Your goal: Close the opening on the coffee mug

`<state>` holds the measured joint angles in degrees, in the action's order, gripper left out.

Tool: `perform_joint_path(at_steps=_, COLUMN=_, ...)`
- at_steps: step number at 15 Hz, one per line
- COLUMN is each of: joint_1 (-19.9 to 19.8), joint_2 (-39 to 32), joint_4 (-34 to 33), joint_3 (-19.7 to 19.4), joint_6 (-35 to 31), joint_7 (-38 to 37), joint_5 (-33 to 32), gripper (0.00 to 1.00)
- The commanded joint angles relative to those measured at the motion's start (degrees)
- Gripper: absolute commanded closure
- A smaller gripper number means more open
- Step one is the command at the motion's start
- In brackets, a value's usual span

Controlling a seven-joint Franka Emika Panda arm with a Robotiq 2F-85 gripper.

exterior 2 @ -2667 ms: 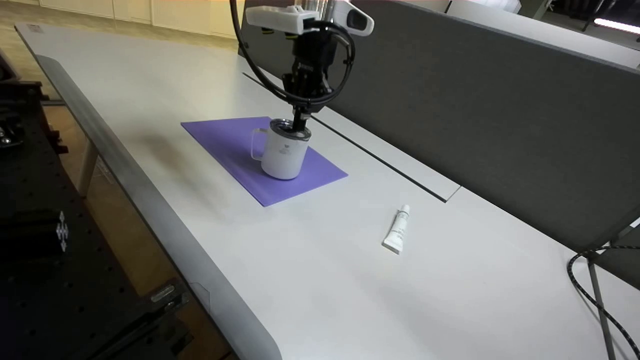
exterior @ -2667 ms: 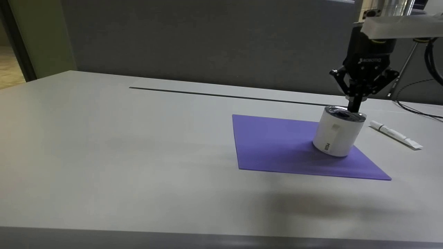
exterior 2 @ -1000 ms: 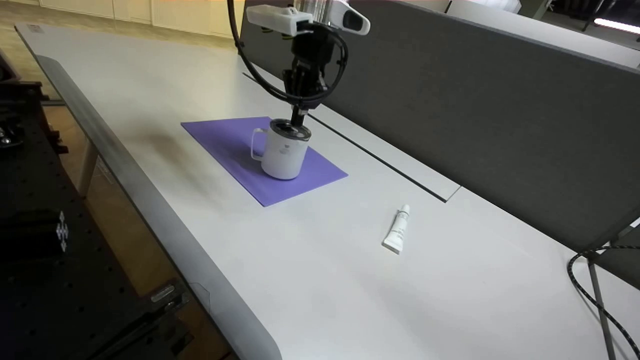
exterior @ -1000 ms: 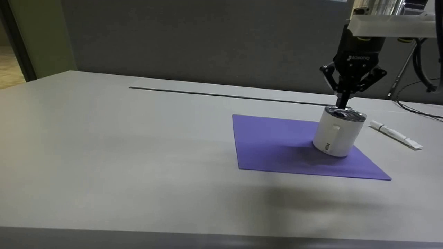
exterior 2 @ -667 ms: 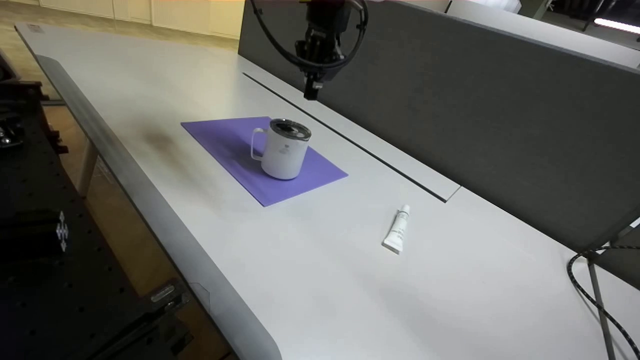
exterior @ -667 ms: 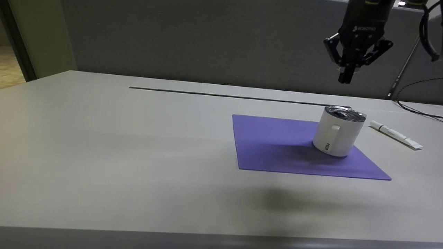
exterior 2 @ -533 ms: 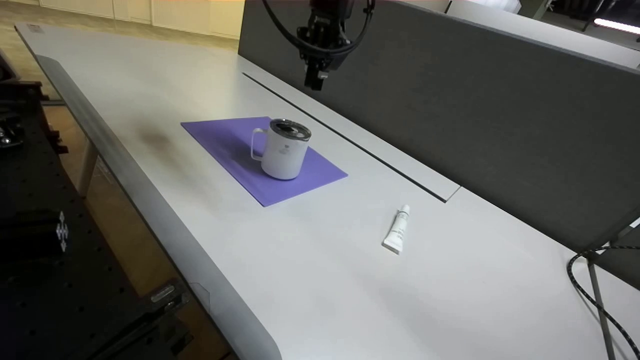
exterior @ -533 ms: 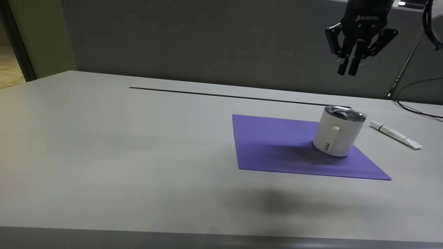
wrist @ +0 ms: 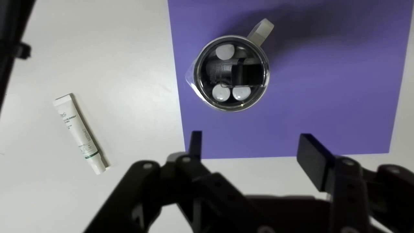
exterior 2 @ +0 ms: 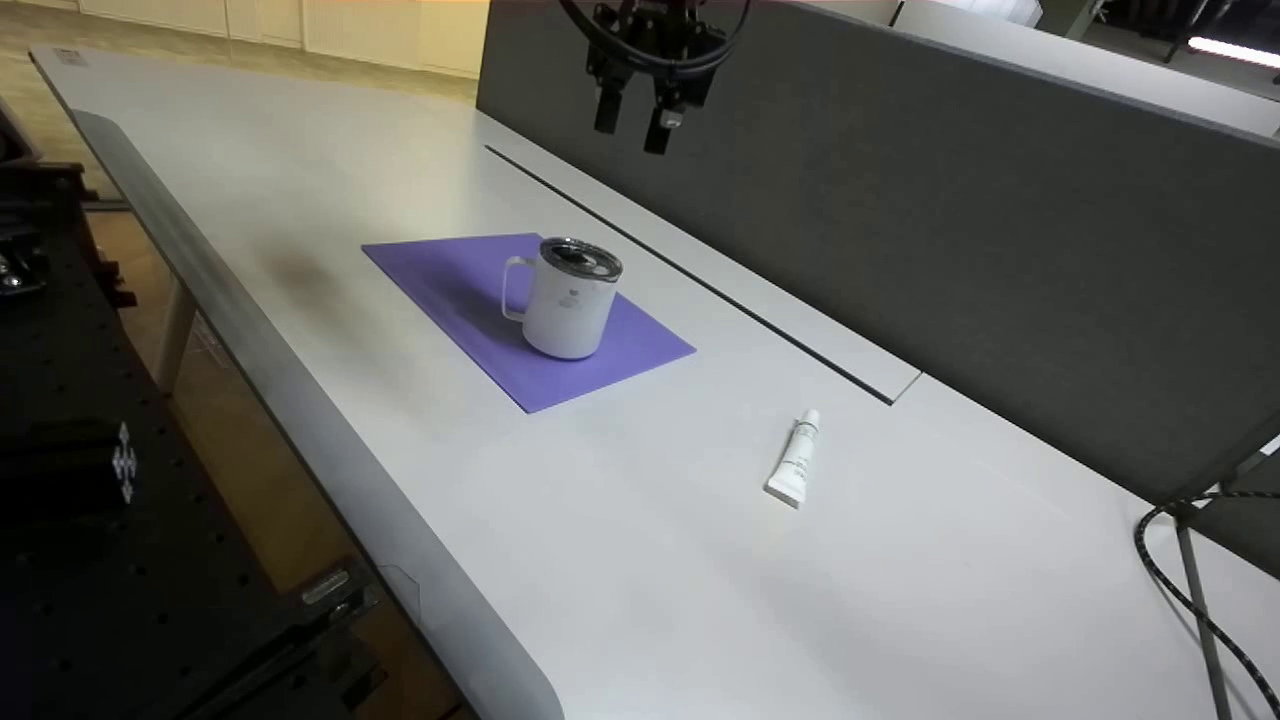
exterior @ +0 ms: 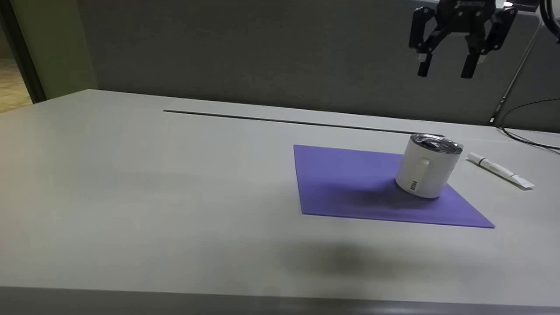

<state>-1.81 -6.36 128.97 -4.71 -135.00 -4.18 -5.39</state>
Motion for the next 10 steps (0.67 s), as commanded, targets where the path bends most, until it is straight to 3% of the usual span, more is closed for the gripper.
perform_joint_path(at_steps=1, joint_1=-0.3, joint_2=0.5, joint_4=-1.1, joint_3=0.3, joint_6=2.2, joint_7=-0.1, joint_5=-0.6, gripper=0.0)
perform_joint_path(at_steps=10, joint_1=-0.4, joint_2=0.0, joint_4=-0.3, joint_3=0.4, joint_6=1.5, joint_7=0.0, joint_5=-0.6, gripper=0.0)
